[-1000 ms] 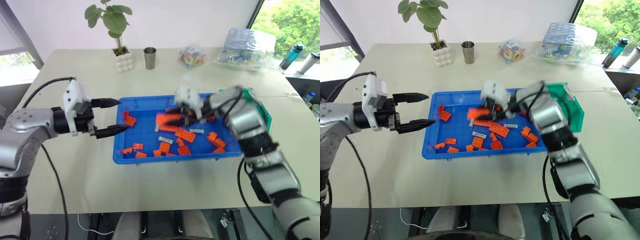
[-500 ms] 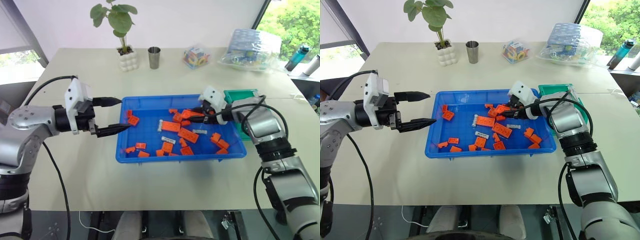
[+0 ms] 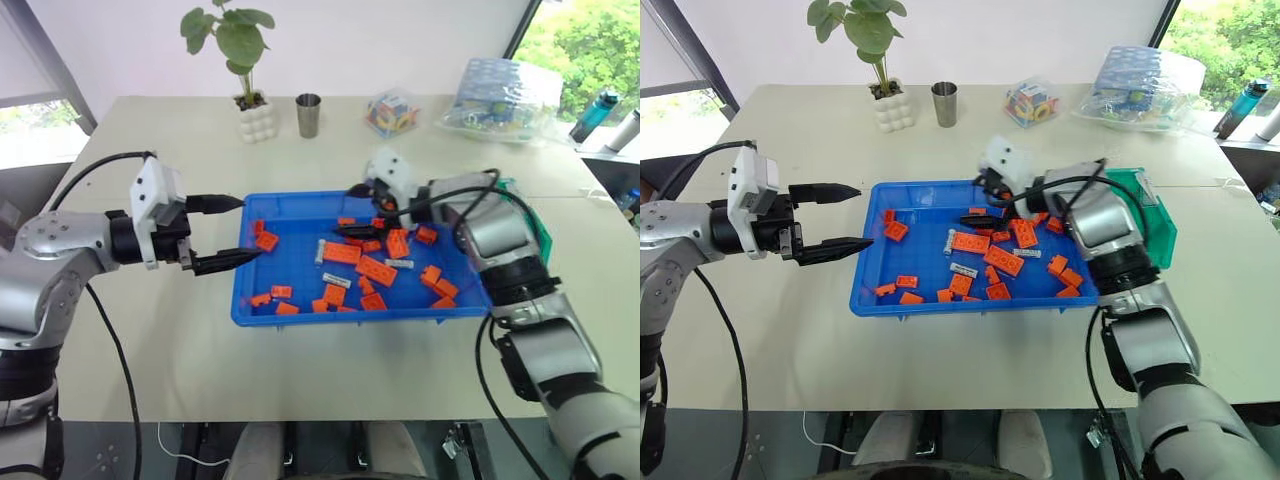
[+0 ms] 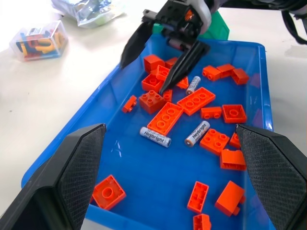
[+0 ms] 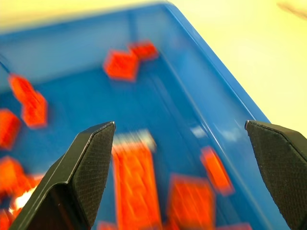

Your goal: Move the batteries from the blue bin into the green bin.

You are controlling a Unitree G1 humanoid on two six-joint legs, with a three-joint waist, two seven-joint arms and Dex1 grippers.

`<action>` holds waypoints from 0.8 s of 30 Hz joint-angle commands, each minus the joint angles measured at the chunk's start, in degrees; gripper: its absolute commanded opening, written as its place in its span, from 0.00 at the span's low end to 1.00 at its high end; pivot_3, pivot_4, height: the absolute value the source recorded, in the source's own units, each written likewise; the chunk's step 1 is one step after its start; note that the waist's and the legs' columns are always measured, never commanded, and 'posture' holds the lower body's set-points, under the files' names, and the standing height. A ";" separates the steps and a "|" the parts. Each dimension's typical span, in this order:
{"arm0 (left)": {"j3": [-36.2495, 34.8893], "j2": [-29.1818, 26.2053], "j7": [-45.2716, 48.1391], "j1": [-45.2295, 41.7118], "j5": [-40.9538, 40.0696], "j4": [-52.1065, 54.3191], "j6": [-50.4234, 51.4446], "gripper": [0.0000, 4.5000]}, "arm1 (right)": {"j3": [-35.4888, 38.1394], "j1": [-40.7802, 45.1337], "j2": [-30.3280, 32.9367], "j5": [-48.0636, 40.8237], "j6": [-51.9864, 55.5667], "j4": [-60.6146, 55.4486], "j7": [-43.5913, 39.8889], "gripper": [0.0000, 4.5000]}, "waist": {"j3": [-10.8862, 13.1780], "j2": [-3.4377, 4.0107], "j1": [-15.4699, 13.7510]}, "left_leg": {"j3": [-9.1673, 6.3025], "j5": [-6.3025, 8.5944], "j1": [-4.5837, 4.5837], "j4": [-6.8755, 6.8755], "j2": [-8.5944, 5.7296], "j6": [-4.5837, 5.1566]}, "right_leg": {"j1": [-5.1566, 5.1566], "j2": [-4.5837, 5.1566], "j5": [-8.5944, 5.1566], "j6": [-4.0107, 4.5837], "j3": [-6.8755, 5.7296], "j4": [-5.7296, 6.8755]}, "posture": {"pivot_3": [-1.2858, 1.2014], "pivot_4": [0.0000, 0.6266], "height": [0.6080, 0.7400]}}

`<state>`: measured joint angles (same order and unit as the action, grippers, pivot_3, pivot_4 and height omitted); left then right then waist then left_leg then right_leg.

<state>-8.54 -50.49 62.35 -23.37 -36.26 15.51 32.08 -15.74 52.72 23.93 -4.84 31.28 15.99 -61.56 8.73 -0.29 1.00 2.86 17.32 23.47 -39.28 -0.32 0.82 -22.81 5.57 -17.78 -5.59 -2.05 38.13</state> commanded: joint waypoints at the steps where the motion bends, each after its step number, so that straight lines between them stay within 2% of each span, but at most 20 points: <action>1: -0.65 -0.09 -0.12 -0.63 -0.36 1.67 -0.41 1.00 | -4.46 1.23 -2.29 2.78 -2.04 2.58 0.14 0.99 | 0.00 0.00 -0.13 | -0.01 0.00 0.00 0.00 -0.01 0.00 | 0.00 0.01 0.00 0.00 0.00 0.00 | 0.52 0.24 0.82; 10: -2.42 -0.81 -0.97 1.24 -0.95 3.18 0.14 1.00 | -8.34 4.04 -4.68 7.83 -6.04 13.37 1.10 0.99 | 0.01 0.00 0.20 | -0.02 0.00 0.01 -0.01 -0.04 0.00 | -0.03 0.00 0.00 0.00 -0.01 0.03 | 0.52 0.24 0.82; 21: -1.93 -1.10 -1.36 0.57 -0.71 2.49 -0.13 1.00 | -8.53 2.31 -5.37 9.19 -7.03 13.98 -0.21 0.99 | 0.01 0.00 0.14 | -0.01 0.00 0.01 -0.01 -0.04 0.00 | -0.02 0.01 0.00 0.00 -0.01 0.03 | 0.52 0.24 0.82; 24: -1.63 -1.06 -1.16 0.14 -0.65 2.22 -0.15 1.00 | -8.09 2.11 -5.61 9.21 -7.06 14.07 0.29 0.83 | 0.01 0.00 0.18 | -0.02 0.00 0.00 -0.01 -0.04 -0.01 | -0.02 0.01 0.00 0.00 -0.01 0.03 | 0.52 0.24 0.82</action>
<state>-8.88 -50.74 61.05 -22.38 -36.73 17.01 32.26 -24.49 54.56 18.80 4.19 24.81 31.13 -61.72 8.74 -0.29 1.18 2.85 17.31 23.48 -39.28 -0.36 0.81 -22.84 5.58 -17.78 -5.59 -2.05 38.16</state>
